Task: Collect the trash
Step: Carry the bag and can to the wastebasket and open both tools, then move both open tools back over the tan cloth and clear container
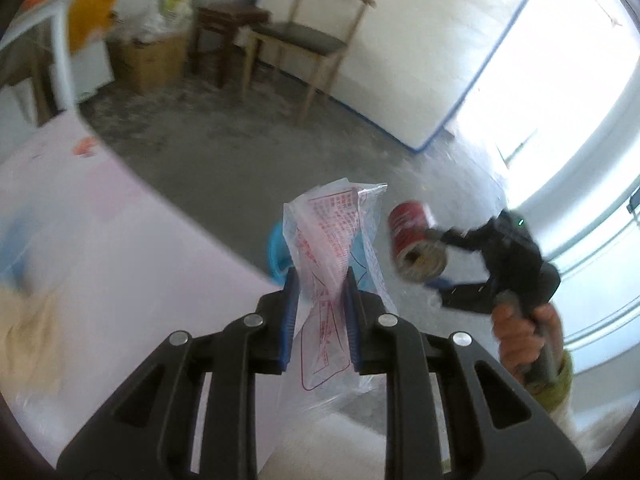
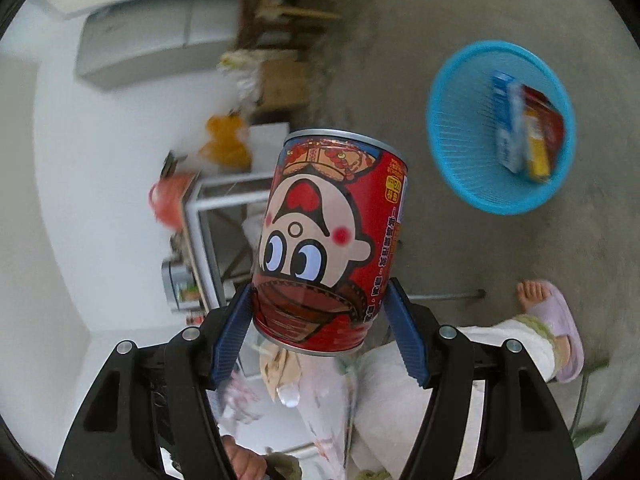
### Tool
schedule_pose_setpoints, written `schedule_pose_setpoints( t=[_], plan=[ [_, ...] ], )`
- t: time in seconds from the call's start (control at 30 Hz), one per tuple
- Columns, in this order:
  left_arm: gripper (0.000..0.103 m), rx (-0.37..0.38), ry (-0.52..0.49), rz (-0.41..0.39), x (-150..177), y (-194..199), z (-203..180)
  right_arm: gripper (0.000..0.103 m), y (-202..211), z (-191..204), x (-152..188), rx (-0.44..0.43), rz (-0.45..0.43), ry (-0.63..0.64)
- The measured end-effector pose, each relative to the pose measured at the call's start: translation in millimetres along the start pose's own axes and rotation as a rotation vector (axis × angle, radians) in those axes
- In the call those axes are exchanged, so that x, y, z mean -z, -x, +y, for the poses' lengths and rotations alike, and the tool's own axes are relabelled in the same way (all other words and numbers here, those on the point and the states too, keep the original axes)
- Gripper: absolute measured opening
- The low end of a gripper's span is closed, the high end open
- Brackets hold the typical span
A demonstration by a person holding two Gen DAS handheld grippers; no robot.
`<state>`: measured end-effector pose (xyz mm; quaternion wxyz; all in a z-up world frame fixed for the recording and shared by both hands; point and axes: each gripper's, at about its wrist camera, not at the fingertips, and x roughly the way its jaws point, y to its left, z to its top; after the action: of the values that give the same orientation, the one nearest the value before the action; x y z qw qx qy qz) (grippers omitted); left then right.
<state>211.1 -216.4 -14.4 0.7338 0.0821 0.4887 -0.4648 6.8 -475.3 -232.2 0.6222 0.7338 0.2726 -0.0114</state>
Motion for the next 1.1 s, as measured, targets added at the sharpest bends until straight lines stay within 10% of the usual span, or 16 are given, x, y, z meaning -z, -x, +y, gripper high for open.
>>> schedule_pose_setpoints(
  t=[0.3, 0.5, 1.1],
  plan=[
    [0.021, -0.012, -0.032, 0.24, -48.9, -140.3, -28.2, 0.065, -24.5, -81.3, -55.6, -0.035, 0.015, -0.308],
    [0.051, -0.041, -0.013, 0.239, -68.6, -183.4, -32.5, 0.084, -35.3, -125.0, -100.6, -0.043, -0.044, -0.443],
    [0.071, 0.017, -0.039, 0.036, -31.0, -66.0, -36.5, 0.085, 7.6, -120.7, -66.7, 0.099, -0.129, -0.285]
  ],
)
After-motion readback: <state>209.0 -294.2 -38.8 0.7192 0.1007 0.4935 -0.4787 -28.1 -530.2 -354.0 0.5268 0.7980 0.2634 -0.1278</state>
